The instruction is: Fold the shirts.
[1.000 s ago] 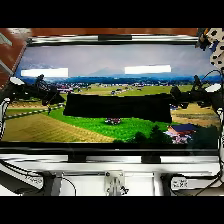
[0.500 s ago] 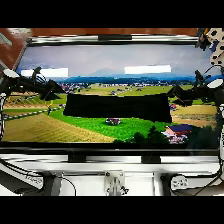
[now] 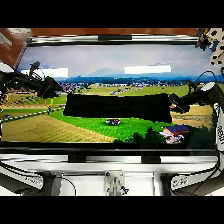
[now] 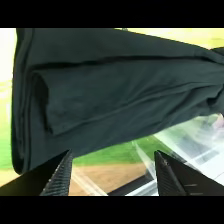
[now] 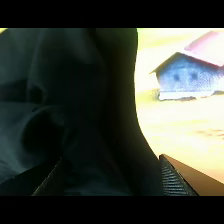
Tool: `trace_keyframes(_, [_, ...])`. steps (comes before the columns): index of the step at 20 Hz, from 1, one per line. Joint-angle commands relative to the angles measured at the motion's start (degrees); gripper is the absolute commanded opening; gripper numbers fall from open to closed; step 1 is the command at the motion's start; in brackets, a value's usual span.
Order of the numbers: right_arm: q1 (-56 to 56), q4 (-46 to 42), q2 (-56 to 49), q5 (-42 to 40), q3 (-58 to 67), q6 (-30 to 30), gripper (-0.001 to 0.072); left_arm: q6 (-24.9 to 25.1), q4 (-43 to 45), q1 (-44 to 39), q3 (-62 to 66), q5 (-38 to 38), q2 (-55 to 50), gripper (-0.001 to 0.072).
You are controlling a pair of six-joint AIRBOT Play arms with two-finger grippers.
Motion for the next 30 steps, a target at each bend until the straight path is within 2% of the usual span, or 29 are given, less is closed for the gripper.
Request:
trace_keyframes(1, [0.0, 5.3, -3.6, -0.3, 0.0, -1.8, 0.0695, -0.6, 0.1, -0.8, 0.1, -1.6, 0.1, 0.0606])
trace_keyframes(6, [0.0, 8.8, -7.3, -0.4, 0.0, -1.5, 0.0681, -0.9, 0.0, -2.6, 0.1, -1.8, 0.1, 0.0607])
trace_keyframes(7, [0.0, 8.7, -7.5, -0.1, 0.0, -1.6, 0.0493, -1.2, 0.0, -3.0, 0.1, -1.8, 0.1, 0.0607])
trace_keyframes(8, [0.0, 8.9, -7.2, 0.0, 0.0, -1.7, 0.0180, -1.3, 0.0, -3.4, 0.1, -1.7, 0.1, 0.0607])
trace_keyframes(9, [0.0, 9.2, -6.3, 0.3, 0.0, -2.6, 0.0066, -1.3, 0.0, -3.9, 0.1, -1.7, 0.1, 0.0606])
trace_keyframes(11, [0.0, 10.4, -2.8, 1.5, 0.1, -6.3, 0.0061, -1.3, 0.0, -5.3, 0.1, -1.4, 0.1, 0.0567])
trace_keyframes(12, [0.0, 11.4, -0.4, 2.5, 0.1, -7.1, 0.0061, -1.3, 0.0, -6.4, 0.1, -0.7, 0.1, 0.0316])
trace_keyframes(13, [0.0, 12.4, 2.4, 4.0, 0.1, -7.4, 0.0061, -1.2, 0.0, -7.7, 0.1, 0.0, 0.1, 0.0101])
trace_keyframes(14, [0.0, 12.7, 5.6, 5.5, 0.1, -7.3, 0.0061, -1.2, -0.3, -9.5, 0.1, 1.0, 0.1, 0.0058])
trace_keyframes(17, [0.8, 13.0, 14.5, 8.3, 0.1, -5.5, 0.0061, -1.2, -4.3, -16.2, 0.1, 6.3, 0.1, 0.0056])
trace_keyframes(20, [1.8, 13.0, 22.2, 8.9, 0.1, -1.9, 0.0060, -1.2, -9.4, -25.3, 0.1, 16.4, -0.5, 0.0056])
trace_keyframes(25, [2.5, 13.6, 30.7, 11.3, 0.1, 2.6, 0.0061, -0.2, -9.5, -40.6, 0.1, 29.6, -3.1, 0.0056])
trace_keyframes(27, [2.5, 13.7, 33.7, 13.0, 0.1, 4.9, 0.0061, 0.1, -9.1, -43.3, 0.1, 32.5, -4.2, 0.0050])
trace_keyframes(30, [2.5, 13.7, 37.3, 14.0, 0.1, 7.7, 0.0061, -0.5, -9.2, -44.5, 0.1, 32.2, -6.5, 0.0039])
